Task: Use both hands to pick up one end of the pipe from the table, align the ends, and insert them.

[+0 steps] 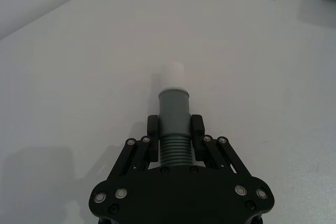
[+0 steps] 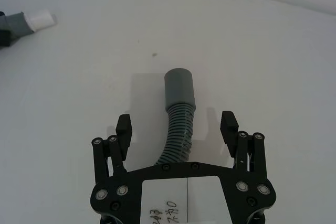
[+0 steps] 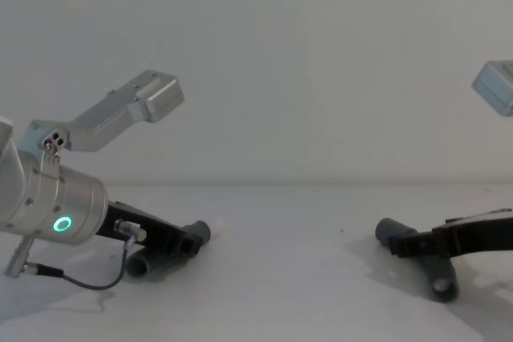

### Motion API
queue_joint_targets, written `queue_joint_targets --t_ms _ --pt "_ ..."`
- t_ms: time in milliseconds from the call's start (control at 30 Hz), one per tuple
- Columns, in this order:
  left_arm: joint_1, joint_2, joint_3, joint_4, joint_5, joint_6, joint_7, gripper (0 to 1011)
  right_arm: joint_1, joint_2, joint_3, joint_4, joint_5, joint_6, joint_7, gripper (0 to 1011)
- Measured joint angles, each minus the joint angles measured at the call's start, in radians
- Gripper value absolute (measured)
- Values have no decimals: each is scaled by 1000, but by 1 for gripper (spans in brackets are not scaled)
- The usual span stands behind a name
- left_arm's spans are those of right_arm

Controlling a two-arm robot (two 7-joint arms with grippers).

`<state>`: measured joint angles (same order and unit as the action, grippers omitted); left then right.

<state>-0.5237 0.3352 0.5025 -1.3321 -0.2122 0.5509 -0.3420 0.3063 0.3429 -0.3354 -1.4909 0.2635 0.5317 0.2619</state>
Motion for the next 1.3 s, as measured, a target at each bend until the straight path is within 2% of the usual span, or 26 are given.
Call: queue_joint_targets --t_ms 1133,1300 --pt "0 0 0 0 0 0 0 351 14 -28 0 45 -12 24 33 1002" --pt "0 0 0 0 0 0 0 351 14 -30 0 47 -13 26 37 914"
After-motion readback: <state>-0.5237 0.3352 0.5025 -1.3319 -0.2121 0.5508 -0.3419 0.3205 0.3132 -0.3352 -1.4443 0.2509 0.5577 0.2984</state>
